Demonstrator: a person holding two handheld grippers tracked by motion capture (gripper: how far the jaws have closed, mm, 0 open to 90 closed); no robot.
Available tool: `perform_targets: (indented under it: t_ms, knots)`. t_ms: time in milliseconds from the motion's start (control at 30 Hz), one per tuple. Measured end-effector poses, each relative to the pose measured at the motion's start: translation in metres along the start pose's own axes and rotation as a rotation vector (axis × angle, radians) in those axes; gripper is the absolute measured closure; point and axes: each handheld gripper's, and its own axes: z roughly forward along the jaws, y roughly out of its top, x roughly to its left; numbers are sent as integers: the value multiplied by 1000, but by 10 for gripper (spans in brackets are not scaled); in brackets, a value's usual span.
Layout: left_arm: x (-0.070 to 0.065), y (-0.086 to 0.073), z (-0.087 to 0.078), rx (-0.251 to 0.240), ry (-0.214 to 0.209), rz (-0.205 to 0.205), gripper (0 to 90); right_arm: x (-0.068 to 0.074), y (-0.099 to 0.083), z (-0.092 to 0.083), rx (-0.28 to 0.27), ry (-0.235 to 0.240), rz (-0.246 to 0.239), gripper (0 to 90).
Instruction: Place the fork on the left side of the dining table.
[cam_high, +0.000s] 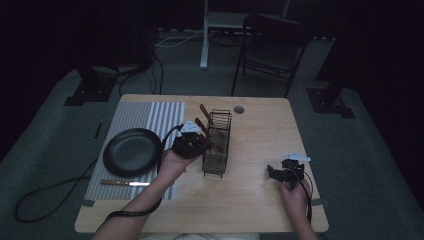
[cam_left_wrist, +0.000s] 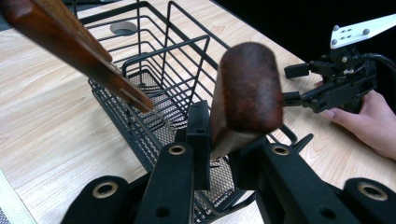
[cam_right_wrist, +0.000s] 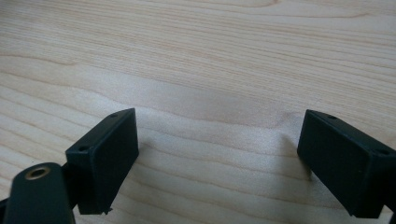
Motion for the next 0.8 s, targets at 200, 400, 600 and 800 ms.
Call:
perform_targets:
  t_ms: [200, 400, 600, 800]
  knots:
    - [1, 5, -13, -31, 22, 10, 804, 0, 0, 0, -1, 0, 0, 121]
    - [1, 15, -31, -75, 24, 20, 804, 0, 0, 0, 0, 0, 0, 121]
    - [-2, 29, -56, -140, 26, 32, 804, 0, 0, 0, 0, 0, 0, 121]
    - [4, 47, -76, -213, 21, 15, 804, 0, 0, 0, 1, 0, 1, 121]
